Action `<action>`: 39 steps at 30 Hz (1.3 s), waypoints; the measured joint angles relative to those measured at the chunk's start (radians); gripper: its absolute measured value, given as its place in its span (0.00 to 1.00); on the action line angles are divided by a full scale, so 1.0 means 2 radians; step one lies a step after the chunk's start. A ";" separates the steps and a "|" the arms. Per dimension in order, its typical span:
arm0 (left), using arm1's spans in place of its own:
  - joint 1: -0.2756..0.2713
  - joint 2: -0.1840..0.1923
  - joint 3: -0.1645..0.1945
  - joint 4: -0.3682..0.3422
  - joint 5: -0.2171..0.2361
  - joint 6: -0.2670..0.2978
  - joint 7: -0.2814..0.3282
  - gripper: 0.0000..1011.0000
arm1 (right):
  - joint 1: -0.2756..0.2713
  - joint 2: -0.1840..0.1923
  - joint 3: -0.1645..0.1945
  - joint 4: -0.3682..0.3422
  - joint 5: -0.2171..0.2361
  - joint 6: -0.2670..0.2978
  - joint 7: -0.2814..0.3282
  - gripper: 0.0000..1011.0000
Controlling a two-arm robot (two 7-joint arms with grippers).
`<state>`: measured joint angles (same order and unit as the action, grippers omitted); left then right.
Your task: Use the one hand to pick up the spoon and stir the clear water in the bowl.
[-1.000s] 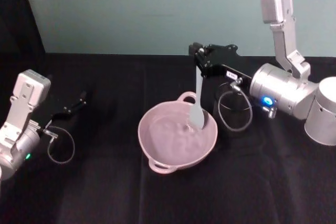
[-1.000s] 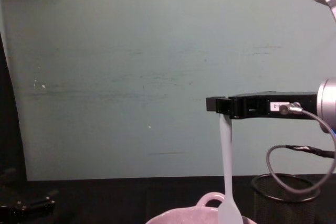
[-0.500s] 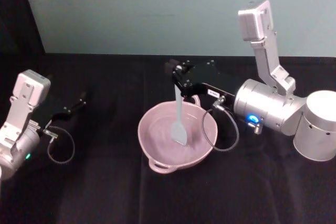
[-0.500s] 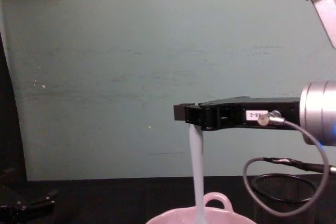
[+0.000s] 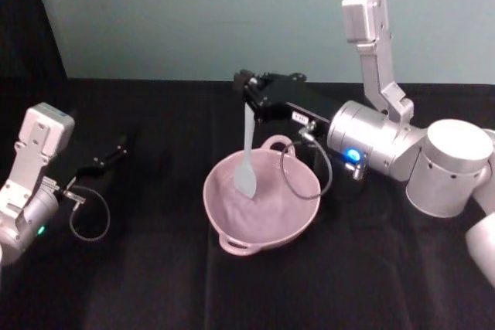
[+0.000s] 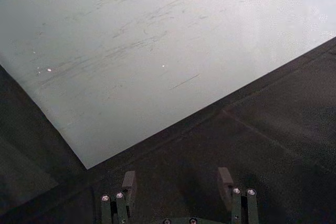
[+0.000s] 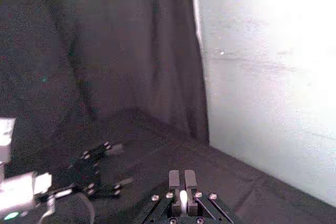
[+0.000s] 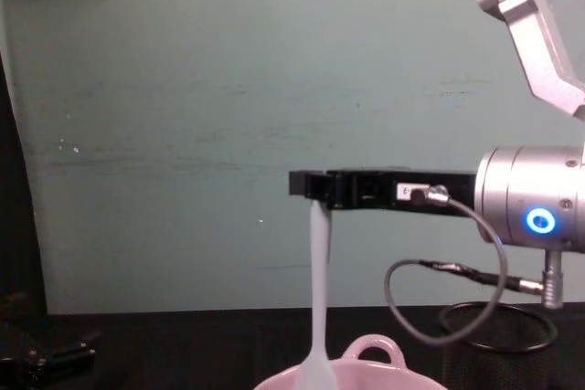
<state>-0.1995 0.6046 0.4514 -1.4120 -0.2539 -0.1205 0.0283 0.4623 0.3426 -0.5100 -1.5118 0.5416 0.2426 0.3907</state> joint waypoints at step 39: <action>0.000 0.000 0.000 0.000 0.000 0.000 0.000 1.00 | -0.029 0.040 -0.019 -0.100 -0.016 0.056 -0.005 0.06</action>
<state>-0.1995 0.6047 0.4514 -1.4120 -0.2539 -0.1205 0.0283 0.4036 0.4229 -0.5475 -1.7120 0.5101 0.3549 0.3802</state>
